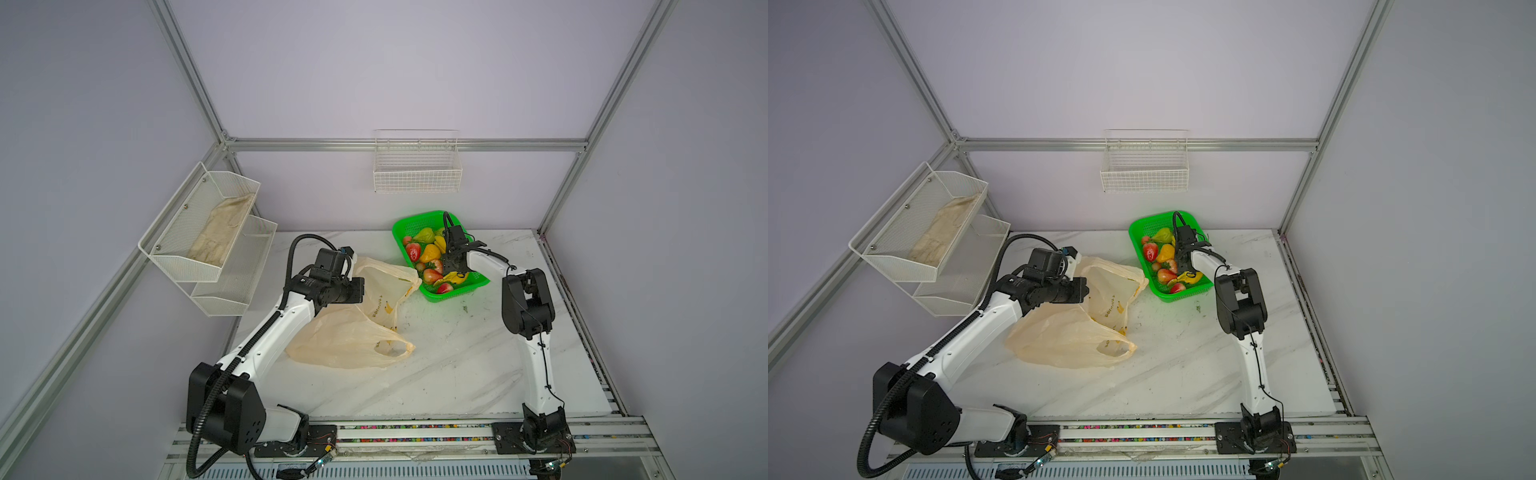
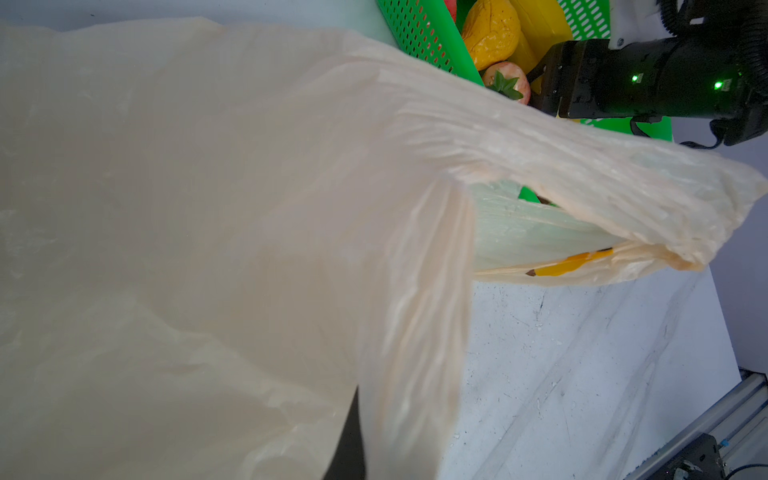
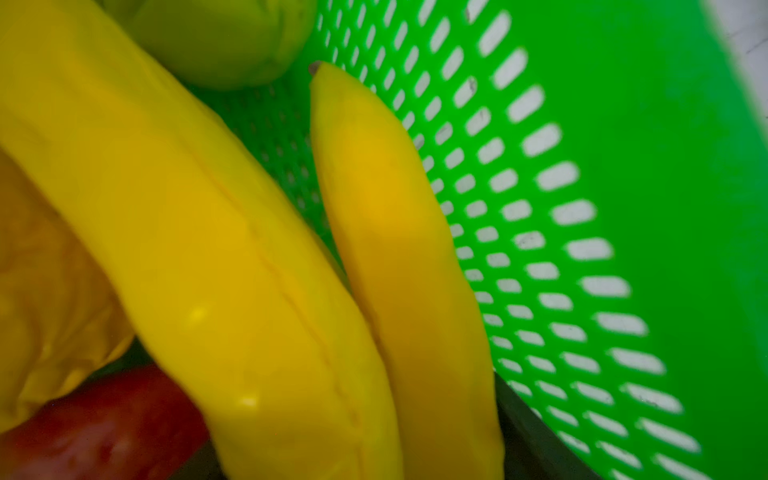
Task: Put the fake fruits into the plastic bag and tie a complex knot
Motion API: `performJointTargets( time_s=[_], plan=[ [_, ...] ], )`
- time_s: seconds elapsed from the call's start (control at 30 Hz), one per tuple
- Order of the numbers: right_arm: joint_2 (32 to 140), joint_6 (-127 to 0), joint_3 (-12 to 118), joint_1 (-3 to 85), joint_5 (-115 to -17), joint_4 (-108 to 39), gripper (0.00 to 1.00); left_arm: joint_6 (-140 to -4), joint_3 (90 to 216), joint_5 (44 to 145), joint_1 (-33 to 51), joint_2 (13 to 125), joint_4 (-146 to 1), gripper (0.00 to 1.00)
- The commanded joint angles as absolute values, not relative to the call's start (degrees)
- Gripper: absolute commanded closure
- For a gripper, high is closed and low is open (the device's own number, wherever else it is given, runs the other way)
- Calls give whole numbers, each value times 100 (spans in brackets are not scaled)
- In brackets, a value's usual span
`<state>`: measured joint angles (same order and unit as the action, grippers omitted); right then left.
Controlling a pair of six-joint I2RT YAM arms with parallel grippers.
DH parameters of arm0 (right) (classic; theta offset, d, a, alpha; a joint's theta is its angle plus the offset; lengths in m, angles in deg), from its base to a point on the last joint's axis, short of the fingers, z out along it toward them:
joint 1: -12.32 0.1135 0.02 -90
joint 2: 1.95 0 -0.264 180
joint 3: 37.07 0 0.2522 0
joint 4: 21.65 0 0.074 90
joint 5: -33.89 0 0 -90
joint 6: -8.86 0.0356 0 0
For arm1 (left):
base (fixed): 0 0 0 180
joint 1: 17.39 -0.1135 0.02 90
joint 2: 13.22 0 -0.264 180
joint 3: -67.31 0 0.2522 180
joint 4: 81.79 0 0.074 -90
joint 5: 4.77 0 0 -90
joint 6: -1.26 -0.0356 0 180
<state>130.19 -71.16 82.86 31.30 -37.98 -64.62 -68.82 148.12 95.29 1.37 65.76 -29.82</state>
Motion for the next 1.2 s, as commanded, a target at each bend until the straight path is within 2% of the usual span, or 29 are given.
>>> performJointTargets(
  time_s=[0.0, 0.1, 0.4, 0.7, 0.93, 1.1, 1.17],
  plan=[
    [13127, -7080, 8377, 3028, -3980, -6457, 24, -7015, 15121, 9596, 98, 6360, -3168, 100],
    [13125, -7111, 8357, 3016, -4035, -6418, 27, -7028, 15109, 9582, 98, 6352, -3174, 100],
    [12838, -7224, 8230, 2982, -4055, -6280, 46, -7019, 15087, 9582, 98, 6330, -3175, 100],
    [11960, -7331, 7975, 2977, -4026, -6161, 50, -6899, 15084, 9731, 93, 6304, -3244, 100],
    [10310, -7205, 6935, 2986, -4770, -5777, 53, -6682, 15114, 9711, 97, 6232, -3340, 100],
    [8588, -7151, 5654, 2996, -5319, -5691, 54, -6556, 15130, 9549, 97, 6195, -3374, 100],
    [7858, -7306, 5246, 3025, -5821, -5798, 54, -6522, 15146, 9501, 98, 6210, -3395, 100]
  ],
)
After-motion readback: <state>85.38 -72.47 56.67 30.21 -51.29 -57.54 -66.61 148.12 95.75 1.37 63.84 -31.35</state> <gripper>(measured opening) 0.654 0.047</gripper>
